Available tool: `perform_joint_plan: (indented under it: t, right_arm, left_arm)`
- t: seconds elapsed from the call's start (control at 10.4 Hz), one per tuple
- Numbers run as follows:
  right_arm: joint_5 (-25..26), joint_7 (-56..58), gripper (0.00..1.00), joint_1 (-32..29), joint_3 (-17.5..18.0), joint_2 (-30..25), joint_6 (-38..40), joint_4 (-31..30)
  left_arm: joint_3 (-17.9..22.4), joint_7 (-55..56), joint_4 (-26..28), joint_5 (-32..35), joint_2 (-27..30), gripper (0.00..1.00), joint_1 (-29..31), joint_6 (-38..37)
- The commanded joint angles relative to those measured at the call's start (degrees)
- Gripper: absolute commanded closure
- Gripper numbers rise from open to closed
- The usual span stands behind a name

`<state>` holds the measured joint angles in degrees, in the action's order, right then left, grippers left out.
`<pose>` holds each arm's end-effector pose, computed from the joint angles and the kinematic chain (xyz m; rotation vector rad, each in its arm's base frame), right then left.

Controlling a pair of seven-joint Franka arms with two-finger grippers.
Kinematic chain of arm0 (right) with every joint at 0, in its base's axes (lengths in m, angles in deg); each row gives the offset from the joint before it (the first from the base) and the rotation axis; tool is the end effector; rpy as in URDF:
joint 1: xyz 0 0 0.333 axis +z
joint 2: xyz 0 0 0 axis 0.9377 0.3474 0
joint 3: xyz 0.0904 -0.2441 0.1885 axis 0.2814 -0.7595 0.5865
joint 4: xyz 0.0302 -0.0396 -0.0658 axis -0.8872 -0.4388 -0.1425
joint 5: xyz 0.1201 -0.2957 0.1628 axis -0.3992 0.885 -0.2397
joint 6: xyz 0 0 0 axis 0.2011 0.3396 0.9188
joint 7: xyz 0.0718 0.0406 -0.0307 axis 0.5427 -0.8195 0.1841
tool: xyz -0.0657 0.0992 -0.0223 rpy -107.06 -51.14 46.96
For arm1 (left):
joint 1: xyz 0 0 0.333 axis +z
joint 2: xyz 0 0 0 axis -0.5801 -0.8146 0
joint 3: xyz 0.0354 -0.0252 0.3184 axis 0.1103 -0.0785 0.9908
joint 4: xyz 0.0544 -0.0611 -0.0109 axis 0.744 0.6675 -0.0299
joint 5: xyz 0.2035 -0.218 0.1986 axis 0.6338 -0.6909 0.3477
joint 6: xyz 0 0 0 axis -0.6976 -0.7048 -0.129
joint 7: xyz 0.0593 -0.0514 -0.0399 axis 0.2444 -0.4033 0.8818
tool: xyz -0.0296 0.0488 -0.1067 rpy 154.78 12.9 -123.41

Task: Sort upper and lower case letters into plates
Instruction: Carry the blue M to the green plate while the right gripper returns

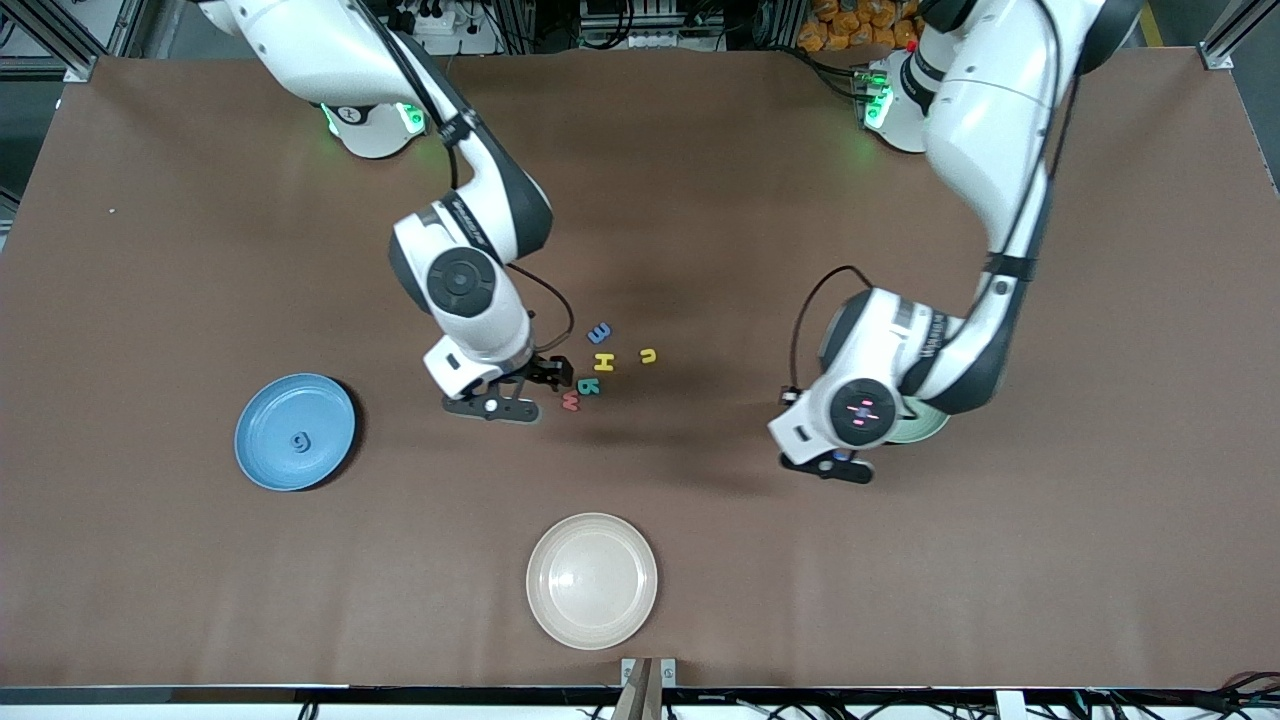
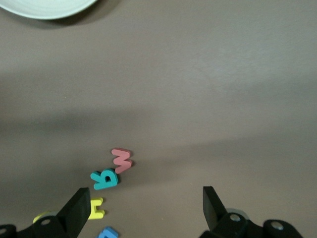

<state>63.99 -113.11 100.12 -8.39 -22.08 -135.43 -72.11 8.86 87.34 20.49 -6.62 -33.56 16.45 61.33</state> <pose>0.5574 0.3468 0.2992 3.1279 -0.1975 -0.0115 0.6039 -0.2416 0.2507 -2.9752 0.3636 0.5110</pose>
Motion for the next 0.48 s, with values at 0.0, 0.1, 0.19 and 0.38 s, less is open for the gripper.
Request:
perform_joint_plan:
  t: [0.0, 0.1, 0.19, 0.38]
  right_arm:
    - [0.83, -0.78, 0.0, -0.48, -0.25, 3.05, -1.43, 2.32]
    - [0.84, -0.78, 0.0, -0.66, -0.34, 4.11, -2.3, 2.59]
    - [0.75, -0.86, 0.0, -0.92, -0.34, 5.25, -3.7, 3.02]
    - [0.66, -1.21, 0.0, -1.1, -0.42, 7.45, -5.9, 3.47]
  left_arm:
    - [-0.58, -3.66, 15.49, 0.05, 9.76, 0.83, 2.48, 4.93]
    - [-0.58, -5.24, 20.15, 1.7, 11.87, 0.83, 4.05, 8.44]
    - [-0.67, -8.73, 23.94, 2.59, 13.2, 0.83, 7.03, 11.96]
    - [-0.58, -12.28, 28.01, 2.6, 14.18, 0.71, 9.77, 14.98]
